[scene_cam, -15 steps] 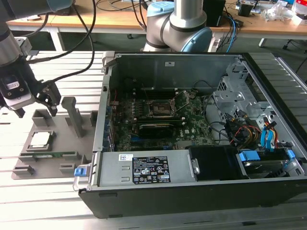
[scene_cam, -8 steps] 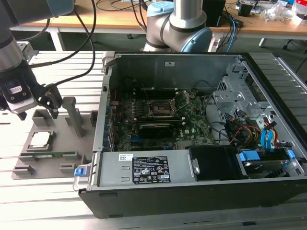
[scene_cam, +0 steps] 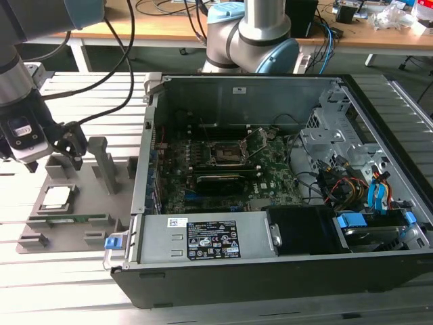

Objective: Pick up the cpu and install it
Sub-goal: 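Pick up the cpu and move it towards the insertion slot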

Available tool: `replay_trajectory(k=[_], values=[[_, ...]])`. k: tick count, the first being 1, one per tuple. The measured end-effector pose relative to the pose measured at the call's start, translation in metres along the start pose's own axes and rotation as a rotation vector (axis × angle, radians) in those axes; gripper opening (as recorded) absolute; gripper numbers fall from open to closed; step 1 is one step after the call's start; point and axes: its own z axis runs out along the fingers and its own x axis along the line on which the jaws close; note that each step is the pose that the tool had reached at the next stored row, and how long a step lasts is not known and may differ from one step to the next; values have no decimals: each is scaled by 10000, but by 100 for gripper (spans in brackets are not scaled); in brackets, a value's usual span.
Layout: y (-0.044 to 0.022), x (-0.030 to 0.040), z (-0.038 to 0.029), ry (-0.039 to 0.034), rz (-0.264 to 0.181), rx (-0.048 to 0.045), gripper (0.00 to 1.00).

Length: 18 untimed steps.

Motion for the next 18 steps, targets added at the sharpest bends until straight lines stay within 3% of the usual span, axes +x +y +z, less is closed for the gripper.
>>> replay_trajectory(k=[4,12,14,18], values=[[-78,56,58,0,0,4,86],[-239,74,250,0,-25,3,86],[-254,75,274,-1,-52,15,86],[-257,75,321,10,-462,209,86]])
